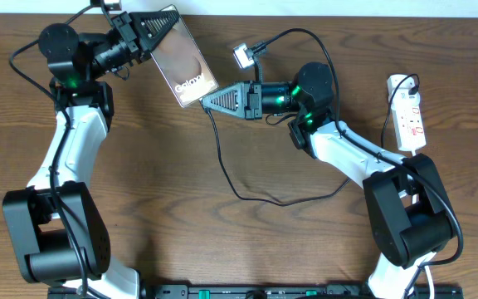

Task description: Plug charger to phone and switch on socket

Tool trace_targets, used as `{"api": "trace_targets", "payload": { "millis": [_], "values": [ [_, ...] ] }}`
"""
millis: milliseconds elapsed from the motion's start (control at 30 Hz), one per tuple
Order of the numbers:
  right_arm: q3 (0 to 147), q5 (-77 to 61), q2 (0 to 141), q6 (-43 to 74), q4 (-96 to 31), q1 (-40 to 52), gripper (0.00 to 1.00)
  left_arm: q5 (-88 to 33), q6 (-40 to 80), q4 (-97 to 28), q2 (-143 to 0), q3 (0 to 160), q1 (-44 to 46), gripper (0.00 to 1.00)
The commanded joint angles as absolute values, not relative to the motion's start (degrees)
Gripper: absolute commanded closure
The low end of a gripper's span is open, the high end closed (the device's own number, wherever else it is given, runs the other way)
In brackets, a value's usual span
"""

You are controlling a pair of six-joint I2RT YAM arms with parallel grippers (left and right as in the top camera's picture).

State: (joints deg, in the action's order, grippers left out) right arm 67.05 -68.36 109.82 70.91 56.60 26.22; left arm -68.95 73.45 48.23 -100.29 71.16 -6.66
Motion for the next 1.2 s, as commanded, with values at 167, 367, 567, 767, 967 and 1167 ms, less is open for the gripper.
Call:
{"api": "trace_targets", "payload": {
  "millis": [167, 367, 567, 767, 967, 1167],
  "values": [
    [67.72, -57.52, 109.86, 69.60, 58.59, 25.91, 0.99, -74.81, 74.39, 48.51, -99.22, 72.12, -5.65, 0.93],
    [67.70, -58.28, 109.86, 69.67, 58.50, 25.96, 0.99, -74.78, 74.37, 48.51, -99.22, 72.12, -5.65, 0.92],
    [67.70, -60.23, 109.86, 69.63, 57.43, 25.96, 0.76, -74.76, 74.37, 48.51, -99.22, 72.12, -5.72, 0.92],
    [67.70, -61.67, 109.86, 69.60, 57.43, 25.96, 0.56, -74.76, 74.37, 48.53, -99.22, 72.12, -6.11, 0.93],
    [67.70, -64.27, 109.86, 69.60, 57.43, 25.98, 0.35, -74.28, 74.35, 48.53, -99.22, 72.12, -8.40, 0.92],
    [67.66, -67.77, 109.86, 68.47, 56.73, 27.38, 0.29, -72.36, 74.19, 48.51, -99.22, 72.12, -10.92, 0.93]
  ]
}}
